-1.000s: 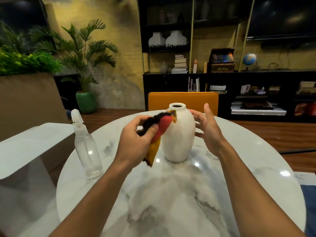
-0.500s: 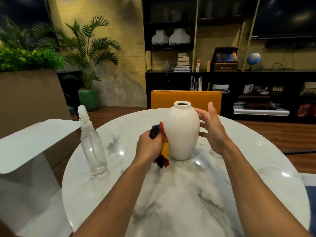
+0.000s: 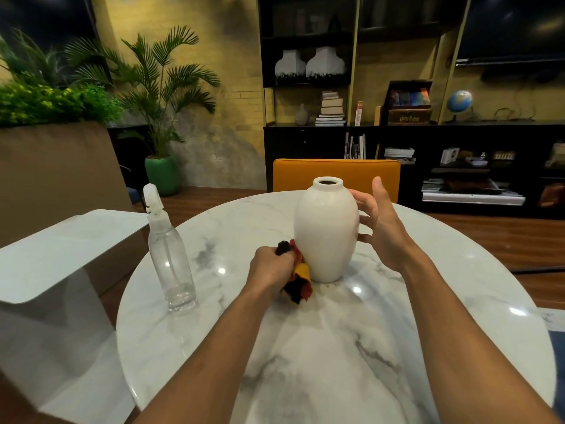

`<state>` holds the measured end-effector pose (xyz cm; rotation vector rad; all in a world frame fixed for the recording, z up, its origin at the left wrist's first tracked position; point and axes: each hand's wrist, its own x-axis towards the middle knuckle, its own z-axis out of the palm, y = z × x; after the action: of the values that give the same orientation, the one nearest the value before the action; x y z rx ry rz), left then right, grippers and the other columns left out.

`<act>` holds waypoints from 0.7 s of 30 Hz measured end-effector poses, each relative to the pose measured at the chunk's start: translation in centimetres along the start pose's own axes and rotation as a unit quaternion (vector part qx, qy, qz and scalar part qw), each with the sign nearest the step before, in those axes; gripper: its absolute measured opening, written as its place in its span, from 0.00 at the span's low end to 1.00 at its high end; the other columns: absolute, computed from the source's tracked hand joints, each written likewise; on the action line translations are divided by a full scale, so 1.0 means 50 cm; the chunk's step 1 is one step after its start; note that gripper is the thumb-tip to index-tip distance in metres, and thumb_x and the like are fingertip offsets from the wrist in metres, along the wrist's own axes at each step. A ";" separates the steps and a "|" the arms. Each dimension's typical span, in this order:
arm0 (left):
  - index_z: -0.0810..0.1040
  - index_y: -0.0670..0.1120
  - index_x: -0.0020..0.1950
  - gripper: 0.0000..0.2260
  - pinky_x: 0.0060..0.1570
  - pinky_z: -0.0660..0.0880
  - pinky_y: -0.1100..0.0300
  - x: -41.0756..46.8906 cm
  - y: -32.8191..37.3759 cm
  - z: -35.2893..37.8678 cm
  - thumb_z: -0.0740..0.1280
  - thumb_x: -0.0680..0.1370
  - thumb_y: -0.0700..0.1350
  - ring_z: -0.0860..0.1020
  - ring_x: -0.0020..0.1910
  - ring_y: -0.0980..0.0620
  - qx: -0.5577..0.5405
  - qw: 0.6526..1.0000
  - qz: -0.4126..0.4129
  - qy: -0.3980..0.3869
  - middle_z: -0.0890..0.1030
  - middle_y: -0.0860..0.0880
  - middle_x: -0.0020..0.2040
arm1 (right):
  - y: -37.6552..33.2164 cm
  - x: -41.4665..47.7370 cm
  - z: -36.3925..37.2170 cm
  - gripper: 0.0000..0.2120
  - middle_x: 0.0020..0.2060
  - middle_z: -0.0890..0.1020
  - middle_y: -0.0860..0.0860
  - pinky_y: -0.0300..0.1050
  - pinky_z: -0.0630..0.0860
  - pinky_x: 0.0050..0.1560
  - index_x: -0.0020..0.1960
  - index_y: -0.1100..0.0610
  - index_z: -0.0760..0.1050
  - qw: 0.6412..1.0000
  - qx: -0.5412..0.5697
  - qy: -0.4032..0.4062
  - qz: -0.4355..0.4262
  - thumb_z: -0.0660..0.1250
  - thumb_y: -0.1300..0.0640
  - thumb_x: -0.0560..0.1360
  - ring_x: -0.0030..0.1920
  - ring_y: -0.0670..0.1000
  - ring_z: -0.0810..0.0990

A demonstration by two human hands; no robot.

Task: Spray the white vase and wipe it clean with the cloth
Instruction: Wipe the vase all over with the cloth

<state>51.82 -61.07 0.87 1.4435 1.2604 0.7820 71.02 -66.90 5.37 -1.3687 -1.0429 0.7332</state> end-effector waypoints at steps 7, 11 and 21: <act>0.82 0.40 0.44 0.14 0.46 0.83 0.45 -0.003 -0.008 0.005 0.69 0.73 0.51 0.85 0.43 0.38 0.031 0.999 0.001 -0.008 0.85 0.40 0.40 | -0.002 -0.003 -0.001 0.42 0.76 0.69 0.47 0.65 0.64 0.72 0.76 0.44 0.69 1.000 0.001 -0.006 0.007 0.44 0.24 0.70 0.75 0.56 0.66; 0.81 0.42 0.46 0.13 0.47 0.82 0.48 -0.001 -0.013 0.012 0.67 0.77 0.51 0.84 0.45 0.41 0.039 0.999 0.008 0.004 0.84 0.42 0.42 | -0.002 -0.004 -0.001 0.43 0.76 0.69 0.48 0.65 0.64 0.72 0.76 0.44 0.69 1.000 0.002 -0.004 0.007 0.44 0.24 0.70 0.75 0.56 0.66; 0.79 0.49 0.54 0.09 0.51 0.79 0.53 -0.006 0.043 -0.005 0.63 0.83 0.53 0.80 0.49 0.49 0.029 0.993 0.093 0.067 0.82 0.50 0.49 | -0.011 -0.012 0.006 0.44 0.76 0.69 0.49 0.66 0.64 0.72 0.76 0.45 0.69 1.000 0.005 0.005 0.013 0.44 0.24 0.68 0.75 0.57 0.66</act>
<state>52.18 -61.17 3.03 1.5945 1.2703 0.9870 70.43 -67.36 5.81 -1.3780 -1.0150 0.7492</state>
